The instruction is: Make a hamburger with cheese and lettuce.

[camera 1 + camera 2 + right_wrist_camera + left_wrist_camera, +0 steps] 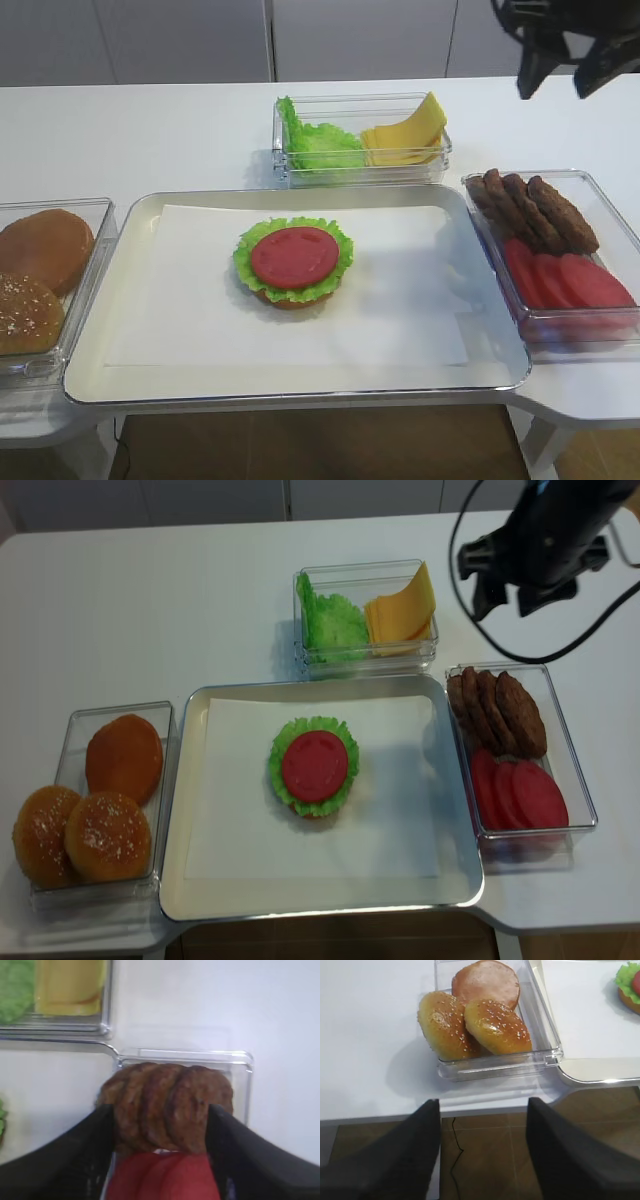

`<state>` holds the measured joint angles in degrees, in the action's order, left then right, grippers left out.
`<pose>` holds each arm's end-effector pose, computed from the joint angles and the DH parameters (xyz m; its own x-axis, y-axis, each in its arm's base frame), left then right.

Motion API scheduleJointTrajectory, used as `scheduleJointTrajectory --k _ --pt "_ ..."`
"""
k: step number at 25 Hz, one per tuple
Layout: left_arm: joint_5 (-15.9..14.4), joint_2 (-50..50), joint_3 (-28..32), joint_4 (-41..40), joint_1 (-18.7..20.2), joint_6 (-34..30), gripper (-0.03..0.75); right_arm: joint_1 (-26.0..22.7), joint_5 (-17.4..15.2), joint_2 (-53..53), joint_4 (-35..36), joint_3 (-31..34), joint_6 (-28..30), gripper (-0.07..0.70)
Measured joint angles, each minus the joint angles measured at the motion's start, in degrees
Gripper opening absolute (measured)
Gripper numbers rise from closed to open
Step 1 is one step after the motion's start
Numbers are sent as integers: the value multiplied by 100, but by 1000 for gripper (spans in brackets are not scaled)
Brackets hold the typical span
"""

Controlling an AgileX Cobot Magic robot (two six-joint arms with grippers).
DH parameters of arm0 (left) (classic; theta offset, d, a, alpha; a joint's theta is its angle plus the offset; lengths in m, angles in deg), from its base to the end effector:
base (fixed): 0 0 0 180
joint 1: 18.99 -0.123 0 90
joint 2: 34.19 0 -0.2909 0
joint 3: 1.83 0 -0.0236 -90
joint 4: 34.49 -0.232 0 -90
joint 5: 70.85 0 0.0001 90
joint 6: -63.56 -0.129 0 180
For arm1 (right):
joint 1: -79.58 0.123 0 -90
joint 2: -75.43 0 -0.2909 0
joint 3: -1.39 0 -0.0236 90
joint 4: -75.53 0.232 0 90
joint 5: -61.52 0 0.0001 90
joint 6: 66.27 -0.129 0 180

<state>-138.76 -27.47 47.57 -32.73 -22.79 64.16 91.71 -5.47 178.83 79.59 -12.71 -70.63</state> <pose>-0.0024 -0.0038 0.2337 -0.5572 -0.0591 -0.8283 -0.0550 0.9979 -0.0342 0.3413 0.0820 0.3146 -0.9144 -0.0907 -0.3946 -0.1413 0.9848 0.1011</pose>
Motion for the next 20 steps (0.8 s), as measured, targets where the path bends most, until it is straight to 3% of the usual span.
scheduleJointTrajectory --k 4,8,20 --pt "0 0 0 0 0 0 404 -412 -270 -278 -10 0 31 449" --pt "0 0 0 0 0 0 404 -519 -291 -719 -46 342 -44 449" --pt "0 0 0 0 0 0 404 -519 -328 -2927 -153 2720 -298 449"
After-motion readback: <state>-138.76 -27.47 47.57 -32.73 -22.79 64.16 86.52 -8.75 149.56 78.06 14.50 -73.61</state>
